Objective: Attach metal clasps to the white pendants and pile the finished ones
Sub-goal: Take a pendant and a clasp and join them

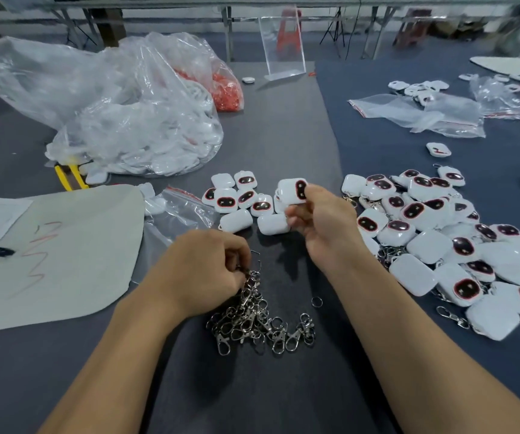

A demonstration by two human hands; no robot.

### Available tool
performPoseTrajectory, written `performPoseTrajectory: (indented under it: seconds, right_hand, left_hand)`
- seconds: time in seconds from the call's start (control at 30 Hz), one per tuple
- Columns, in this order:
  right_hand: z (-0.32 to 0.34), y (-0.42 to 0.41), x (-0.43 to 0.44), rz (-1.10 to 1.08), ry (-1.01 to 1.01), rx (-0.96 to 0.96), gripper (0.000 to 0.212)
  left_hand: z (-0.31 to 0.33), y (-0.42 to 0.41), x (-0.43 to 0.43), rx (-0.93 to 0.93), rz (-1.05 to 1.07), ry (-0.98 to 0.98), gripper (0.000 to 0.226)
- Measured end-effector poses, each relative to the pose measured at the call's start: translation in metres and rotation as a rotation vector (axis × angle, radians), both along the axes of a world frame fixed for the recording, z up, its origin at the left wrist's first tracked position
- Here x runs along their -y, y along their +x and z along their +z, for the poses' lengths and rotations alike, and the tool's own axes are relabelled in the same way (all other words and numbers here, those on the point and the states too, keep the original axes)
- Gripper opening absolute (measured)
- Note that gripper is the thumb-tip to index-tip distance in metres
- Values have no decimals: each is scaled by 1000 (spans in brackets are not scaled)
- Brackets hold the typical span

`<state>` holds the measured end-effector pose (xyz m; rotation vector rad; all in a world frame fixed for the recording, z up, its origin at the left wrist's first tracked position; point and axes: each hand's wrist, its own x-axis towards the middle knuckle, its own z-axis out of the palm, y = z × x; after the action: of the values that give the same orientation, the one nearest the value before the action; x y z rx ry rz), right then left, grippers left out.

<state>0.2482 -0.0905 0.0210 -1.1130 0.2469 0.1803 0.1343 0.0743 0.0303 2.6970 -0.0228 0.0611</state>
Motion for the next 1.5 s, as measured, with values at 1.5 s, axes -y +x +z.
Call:
performPoseTrajectory:
  seconds: [1.5]
  right_hand:
    - [2,-25,-5,346,-511,488,11]
  left_hand:
    - [-16,25,20,451,288,-834,34]
